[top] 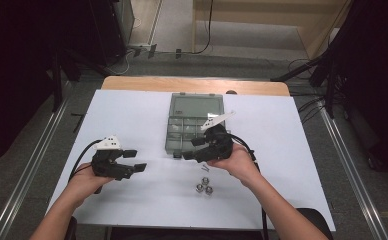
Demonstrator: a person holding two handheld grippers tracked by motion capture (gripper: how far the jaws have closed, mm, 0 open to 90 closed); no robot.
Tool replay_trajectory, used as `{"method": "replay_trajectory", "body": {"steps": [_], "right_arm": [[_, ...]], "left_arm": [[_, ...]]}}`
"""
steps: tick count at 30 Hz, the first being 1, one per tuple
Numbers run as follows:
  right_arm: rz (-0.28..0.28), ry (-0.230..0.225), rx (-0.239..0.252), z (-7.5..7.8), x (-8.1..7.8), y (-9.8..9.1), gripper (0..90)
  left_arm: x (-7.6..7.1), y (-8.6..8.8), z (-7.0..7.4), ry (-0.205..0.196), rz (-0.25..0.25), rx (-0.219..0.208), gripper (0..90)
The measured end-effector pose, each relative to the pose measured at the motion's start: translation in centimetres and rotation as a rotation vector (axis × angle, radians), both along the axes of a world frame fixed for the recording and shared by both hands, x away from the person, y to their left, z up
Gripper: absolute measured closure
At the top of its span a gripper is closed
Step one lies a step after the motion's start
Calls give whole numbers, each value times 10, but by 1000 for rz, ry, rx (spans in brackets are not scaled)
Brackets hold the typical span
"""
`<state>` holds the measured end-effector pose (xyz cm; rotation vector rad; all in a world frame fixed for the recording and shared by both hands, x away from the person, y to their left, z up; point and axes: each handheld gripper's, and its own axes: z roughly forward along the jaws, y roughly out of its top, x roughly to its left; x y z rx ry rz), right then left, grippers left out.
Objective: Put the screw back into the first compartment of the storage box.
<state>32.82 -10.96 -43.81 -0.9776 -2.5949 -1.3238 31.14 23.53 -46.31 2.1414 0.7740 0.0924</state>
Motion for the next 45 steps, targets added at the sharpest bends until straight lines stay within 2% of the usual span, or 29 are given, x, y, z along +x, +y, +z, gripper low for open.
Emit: {"method": "replay_trajectory", "body": {"steps": [12,23,35,39,45], "right_arm": [[-4,-7,-41,-6,-19,-19,401],[-38,14,-84,-19,-26,-30,447],[-65,24,-139,-36,-25,-27,512],[-86,30,-152,-39,-23,-27,535],[-90,40,-178,-44,-22,-21,553]], "left_arm": [[0,0,1,-2,1,-1,315],[3,-1,1,-7,0,2,315],[5,-3,1,-10,-7,6,315],[5,-4,2,-11,-10,10,315],[5,-3,2,-13,-6,6,315]]}}
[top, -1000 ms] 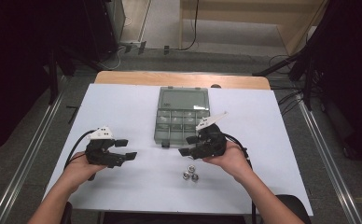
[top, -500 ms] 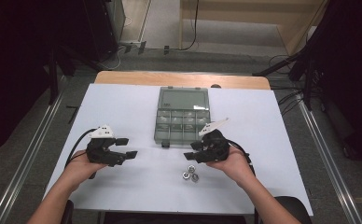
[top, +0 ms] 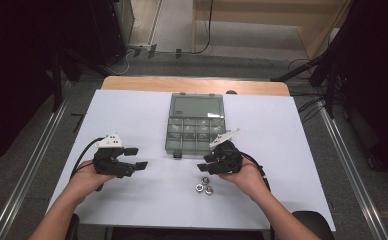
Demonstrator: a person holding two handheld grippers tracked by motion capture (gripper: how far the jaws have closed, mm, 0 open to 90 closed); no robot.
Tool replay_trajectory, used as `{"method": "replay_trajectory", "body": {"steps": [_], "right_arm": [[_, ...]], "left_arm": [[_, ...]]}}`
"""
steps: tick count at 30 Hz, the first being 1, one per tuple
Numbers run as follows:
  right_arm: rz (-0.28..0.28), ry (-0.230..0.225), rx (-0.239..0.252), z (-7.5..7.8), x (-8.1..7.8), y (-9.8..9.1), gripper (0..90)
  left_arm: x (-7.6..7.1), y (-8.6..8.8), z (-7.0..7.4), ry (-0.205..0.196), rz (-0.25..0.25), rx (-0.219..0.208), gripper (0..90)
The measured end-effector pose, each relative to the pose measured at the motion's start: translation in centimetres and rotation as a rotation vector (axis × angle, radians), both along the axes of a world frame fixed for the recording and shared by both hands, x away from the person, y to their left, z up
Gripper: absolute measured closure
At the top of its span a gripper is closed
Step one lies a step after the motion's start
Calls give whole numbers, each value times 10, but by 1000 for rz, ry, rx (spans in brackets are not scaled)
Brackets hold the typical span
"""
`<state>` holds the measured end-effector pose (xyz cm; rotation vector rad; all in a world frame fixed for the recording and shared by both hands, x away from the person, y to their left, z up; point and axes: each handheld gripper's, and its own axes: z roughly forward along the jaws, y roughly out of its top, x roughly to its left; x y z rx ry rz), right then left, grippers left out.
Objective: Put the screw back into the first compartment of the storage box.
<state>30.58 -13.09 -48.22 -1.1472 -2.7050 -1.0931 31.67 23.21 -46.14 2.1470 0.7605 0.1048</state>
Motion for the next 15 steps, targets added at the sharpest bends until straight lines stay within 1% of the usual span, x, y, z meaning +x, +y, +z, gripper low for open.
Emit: {"method": "replay_trajectory", "body": {"steps": [2,5,7,15], "right_arm": [[-9,1,-11,-1,1,1,565],[-21,18,-24,-4,2,3,580],[-22,21,-33,-6,3,3,590],[-50,32,-65,-11,5,5,694]], "left_arm": [[0,0,0,0,1,2,315],[0,0,0,0,-3,7,315],[0,-1,0,-1,-4,6,315],[0,0,0,-1,-3,6,315]]}}
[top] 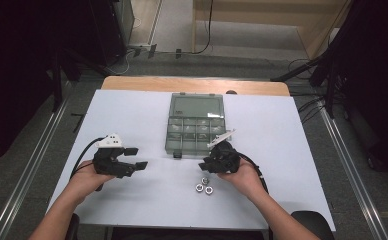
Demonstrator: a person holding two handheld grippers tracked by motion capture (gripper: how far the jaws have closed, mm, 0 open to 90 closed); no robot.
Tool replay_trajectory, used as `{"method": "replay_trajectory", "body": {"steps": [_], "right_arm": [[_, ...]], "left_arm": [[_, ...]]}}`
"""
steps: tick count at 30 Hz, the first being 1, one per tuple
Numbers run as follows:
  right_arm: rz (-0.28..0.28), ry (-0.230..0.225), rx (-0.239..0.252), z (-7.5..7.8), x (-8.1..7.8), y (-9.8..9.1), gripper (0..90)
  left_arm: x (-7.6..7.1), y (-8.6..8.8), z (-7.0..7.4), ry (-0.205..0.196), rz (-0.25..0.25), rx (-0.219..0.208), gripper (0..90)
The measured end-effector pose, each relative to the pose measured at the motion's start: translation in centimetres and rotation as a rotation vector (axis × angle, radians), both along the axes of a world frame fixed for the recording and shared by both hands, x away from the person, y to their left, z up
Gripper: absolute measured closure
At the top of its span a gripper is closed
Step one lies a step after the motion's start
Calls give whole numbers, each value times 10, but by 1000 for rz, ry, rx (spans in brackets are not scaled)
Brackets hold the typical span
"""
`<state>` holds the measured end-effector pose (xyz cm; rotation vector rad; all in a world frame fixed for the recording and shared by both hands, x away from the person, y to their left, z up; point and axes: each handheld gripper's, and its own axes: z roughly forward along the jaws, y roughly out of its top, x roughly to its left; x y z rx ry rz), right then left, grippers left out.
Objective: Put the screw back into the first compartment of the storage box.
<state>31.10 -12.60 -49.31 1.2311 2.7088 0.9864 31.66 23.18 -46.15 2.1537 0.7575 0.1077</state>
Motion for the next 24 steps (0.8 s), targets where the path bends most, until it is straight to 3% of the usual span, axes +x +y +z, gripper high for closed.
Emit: {"method": "replay_trajectory", "body": {"steps": [17,24], "right_arm": [[-28,13,-34,-4,2,4,801],[-40,24,-8,-3,3,2,779]], "left_arm": [[0,0,0,-3,-3,4,315],[0,0,0,-2,-3,3,315]]}}
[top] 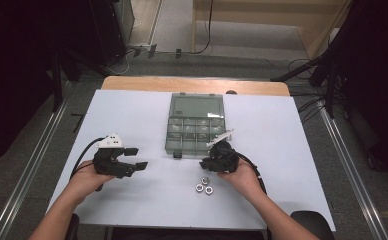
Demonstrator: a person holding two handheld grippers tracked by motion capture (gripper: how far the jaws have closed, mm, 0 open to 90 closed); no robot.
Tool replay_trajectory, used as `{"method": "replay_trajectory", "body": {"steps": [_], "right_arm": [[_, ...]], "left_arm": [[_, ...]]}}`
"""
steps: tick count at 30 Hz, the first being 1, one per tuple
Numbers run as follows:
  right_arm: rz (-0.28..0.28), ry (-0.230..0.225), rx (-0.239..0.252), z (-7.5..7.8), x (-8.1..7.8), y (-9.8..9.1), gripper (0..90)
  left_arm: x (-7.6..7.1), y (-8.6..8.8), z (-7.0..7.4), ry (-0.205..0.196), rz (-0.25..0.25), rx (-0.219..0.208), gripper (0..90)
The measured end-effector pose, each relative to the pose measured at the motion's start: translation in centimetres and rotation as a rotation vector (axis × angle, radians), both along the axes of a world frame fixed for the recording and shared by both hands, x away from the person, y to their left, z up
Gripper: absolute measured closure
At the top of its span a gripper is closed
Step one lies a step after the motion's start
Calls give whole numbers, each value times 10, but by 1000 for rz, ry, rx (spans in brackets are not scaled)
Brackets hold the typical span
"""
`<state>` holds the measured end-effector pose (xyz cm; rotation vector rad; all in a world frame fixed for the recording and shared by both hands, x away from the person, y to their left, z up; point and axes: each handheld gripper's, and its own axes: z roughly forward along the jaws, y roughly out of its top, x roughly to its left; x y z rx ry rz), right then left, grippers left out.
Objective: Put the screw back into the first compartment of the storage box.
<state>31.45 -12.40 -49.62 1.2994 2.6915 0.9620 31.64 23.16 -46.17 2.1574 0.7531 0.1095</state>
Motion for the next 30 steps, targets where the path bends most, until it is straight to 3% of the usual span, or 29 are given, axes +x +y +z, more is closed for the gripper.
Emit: {"method": "replay_trajectory", "body": {"steps": [16,25,30], "right_arm": [[-16,-17,-37,-2,-1,2,839],[-3,-60,-53,-3,-5,5,836],[-17,-47,-32,-4,-5,2,844]], "left_arm": [[0,-1,0,0,-3,3,315],[0,-1,-1,-1,-4,12,315],[-1,-1,0,-2,1,8,315]]}}
